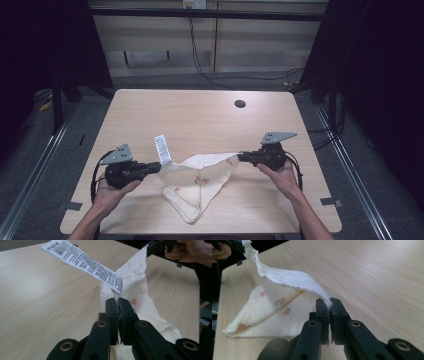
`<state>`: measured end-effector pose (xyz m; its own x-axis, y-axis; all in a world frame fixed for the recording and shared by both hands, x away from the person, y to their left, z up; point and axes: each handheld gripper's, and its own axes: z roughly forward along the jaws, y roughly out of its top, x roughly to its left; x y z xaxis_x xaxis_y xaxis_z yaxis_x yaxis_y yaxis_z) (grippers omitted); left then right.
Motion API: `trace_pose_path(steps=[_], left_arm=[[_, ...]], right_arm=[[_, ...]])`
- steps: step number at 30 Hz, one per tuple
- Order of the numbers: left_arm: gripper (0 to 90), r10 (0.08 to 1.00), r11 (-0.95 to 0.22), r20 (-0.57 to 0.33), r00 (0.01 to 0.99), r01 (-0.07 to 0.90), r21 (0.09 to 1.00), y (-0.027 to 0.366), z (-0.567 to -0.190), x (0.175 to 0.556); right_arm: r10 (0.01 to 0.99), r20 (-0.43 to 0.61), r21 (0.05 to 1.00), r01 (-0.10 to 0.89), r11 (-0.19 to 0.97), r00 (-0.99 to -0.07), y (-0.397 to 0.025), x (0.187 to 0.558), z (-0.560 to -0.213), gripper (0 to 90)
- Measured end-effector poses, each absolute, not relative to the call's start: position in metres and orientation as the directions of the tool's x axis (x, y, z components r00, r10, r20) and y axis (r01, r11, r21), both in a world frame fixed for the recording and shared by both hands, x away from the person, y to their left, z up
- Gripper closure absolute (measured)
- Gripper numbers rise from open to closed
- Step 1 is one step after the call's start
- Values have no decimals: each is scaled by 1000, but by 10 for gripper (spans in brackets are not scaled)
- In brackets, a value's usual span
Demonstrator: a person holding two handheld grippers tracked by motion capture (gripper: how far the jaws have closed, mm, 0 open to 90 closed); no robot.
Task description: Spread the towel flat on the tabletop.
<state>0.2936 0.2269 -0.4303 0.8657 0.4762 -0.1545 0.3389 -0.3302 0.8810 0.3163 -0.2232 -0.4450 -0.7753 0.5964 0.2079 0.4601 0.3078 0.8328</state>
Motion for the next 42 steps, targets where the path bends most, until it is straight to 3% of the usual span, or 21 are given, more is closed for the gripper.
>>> trace_pose_path(steps=[7,20,26,42], left_arm=[[873,469,-307,-121,875,289,907,225,-412,292],[875,504,-250,-76,861,230,941,219,-374,311],[876,512,-175,-102,853,220,960,211,-370,319],[876,491,-213,-6,871,126,969,227,-334,289]], right_arm=[[573,218,855,438,278,-790,-225,311,-415,862],[602,147,917,336,214,-785,-238,311,-356,863],[610,142,931,315,186,-780,-247,309,-348,863],[610,95,955,244,166,-787,-247,276,-320,863]])
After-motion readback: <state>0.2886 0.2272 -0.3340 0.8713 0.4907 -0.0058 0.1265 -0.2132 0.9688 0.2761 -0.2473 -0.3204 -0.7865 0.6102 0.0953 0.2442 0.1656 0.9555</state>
